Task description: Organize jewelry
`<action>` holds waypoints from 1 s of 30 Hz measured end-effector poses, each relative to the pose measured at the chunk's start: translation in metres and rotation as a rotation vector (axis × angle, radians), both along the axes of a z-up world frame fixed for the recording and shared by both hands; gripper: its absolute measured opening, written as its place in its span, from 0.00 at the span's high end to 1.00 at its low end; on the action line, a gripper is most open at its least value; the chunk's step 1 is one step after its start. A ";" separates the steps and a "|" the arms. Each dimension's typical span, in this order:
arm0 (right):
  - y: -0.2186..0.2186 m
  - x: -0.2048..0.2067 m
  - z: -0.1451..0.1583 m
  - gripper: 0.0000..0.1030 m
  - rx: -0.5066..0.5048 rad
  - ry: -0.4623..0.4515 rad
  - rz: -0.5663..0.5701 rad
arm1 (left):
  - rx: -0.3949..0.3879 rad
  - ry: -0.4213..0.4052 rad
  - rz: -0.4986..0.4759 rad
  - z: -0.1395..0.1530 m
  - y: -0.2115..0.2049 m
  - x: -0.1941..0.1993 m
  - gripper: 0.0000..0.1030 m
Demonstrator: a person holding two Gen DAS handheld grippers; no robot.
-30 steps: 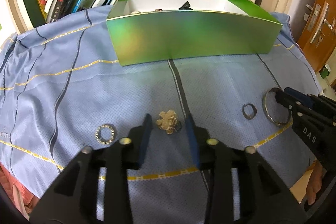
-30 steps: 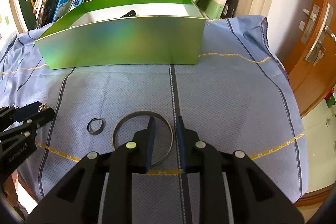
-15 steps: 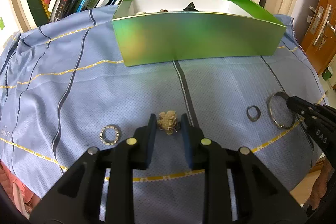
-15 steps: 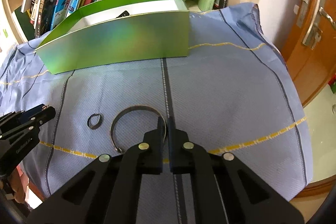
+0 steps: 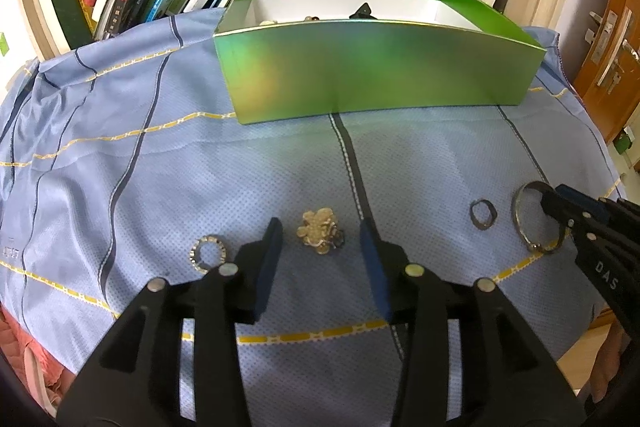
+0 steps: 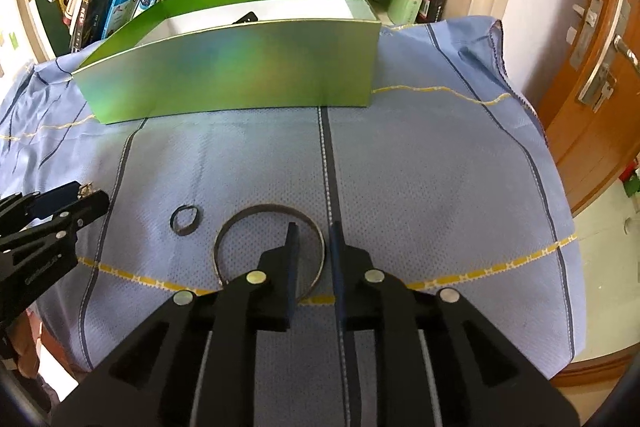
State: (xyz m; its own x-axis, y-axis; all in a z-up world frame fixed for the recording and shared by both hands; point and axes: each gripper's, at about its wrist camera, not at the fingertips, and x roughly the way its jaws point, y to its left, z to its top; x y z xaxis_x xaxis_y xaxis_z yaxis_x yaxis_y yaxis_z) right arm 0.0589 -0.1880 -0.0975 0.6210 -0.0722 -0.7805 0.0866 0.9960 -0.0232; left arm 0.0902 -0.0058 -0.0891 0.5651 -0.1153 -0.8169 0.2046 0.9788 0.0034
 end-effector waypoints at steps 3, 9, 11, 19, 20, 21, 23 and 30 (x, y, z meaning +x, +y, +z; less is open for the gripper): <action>0.001 0.002 0.000 0.85 -0.016 -0.006 0.000 | -0.002 -0.001 -0.001 0.000 -0.001 0.001 0.61; 0.004 0.004 0.000 0.82 -0.036 -0.010 -0.006 | -0.002 -0.002 0.001 0.000 -0.001 0.001 0.61; 0.003 0.005 0.000 0.70 -0.050 -0.014 -0.017 | -0.001 -0.004 0.002 0.000 -0.002 0.002 0.61; -0.003 0.005 -0.001 0.65 -0.037 -0.024 -0.029 | 0.000 -0.010 0.004 -0.001 -0.001 0.001 0.61; -0.003 0.004 -0.001 0.65 -0.034 -0.026 -0.027 | 0.000 -0.011 0.004 -0.001 -0.001 0.001 0.61; -0.003 0.004 -0.001 0.65 -0.029 -0.028 -0.027 | 0.000 -0.012 0.004 -0.001 -0.001 0.001 0.61; -0.004 0.004 -0.002 0.66 -0.018 -0.030 -0.027 | -0.001 -0.014 0.005 -0.001 -0.001 0.001 0.61; 0.004 0.003 -0.001 0.86 -0.005 -0.036 0.013 | 0.001 -0.019 -0.018 -0.001 -0.005 -0.002 0.77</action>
State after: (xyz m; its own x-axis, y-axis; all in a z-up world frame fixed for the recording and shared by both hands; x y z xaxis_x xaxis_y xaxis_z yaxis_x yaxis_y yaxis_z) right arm 0.0620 -0.1840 -0.0983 0.6497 -0.0679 -0.7572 0.0741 0.9969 -0.0258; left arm 0.0885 -0.0112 -0.0905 0.5786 -0.1243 -0.8061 0.2220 0.9750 0.0089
